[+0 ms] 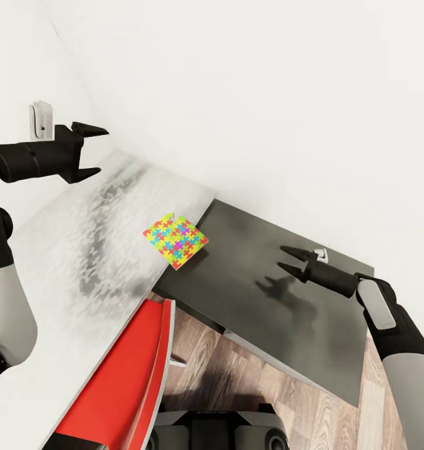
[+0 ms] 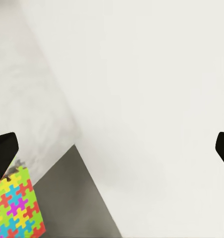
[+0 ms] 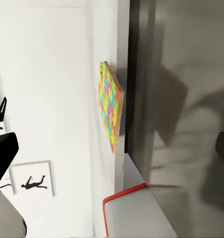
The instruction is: Put all the toys in the child's room - the three board games (two on the bed and one on the table), the two jigsaw puzzles on the table, and the tennis ball on the table - inside the toy box on the table in the child's room.
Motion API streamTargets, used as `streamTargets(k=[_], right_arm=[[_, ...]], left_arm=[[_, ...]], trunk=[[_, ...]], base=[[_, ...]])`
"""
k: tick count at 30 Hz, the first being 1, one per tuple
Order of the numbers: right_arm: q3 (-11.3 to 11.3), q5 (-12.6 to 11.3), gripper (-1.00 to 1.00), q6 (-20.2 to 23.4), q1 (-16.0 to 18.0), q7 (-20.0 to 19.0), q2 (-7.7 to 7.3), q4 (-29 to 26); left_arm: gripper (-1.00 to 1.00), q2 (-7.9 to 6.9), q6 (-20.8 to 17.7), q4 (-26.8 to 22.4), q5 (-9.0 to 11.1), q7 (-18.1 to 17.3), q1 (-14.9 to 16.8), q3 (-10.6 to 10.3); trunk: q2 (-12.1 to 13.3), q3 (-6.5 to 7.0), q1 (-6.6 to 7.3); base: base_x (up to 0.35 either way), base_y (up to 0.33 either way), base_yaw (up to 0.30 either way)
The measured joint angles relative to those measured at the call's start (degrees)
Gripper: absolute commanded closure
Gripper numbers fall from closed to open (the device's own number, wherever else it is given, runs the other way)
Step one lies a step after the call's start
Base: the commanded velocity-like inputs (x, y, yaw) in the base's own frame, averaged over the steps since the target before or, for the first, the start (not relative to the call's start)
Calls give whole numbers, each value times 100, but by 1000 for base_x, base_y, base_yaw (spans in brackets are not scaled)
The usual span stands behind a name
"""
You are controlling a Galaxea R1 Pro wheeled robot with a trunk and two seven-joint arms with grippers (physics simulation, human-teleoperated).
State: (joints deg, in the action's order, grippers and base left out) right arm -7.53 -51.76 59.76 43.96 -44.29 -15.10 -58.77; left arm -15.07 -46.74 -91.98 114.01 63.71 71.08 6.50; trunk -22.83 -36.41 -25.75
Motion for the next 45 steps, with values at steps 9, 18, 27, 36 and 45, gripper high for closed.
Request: streamTargets(k=[9, 18, 27, 36, 45], right_arm=[[3, -34, -100, 1, 16, -210, -36, 105], [-9, -55, -100, 2, 20, -265, -58, 139], [-36, -44, -100, 0, 22, -280, -88, 363], [-44, -27, -100, 1, 35, -283, -106, 656], [-43, -24, -100, 2, 34, -284, -107, 755]], left_arm=[[-100, 5, 61, -3, 60, 101, 48, -166], [-100, -3, 77, -3, 85, 129, 46, -211], [-100, -3, 81, -3, 89, 137, 29, -223], [-100, 6, 82, -3, 80, 139, 20, -229], [-100, 10, 82, -3, 72, 139, 16, -228]], trunk=[[0, 0, 0], [0, 0, 0], [0, 0, 0], [0, 0, 0], [0, 0, 0]], base=[[0, 0, 0], [0, 0, 0], [0, 0, 0], [0, 0, 0], [0, 0, 0]])
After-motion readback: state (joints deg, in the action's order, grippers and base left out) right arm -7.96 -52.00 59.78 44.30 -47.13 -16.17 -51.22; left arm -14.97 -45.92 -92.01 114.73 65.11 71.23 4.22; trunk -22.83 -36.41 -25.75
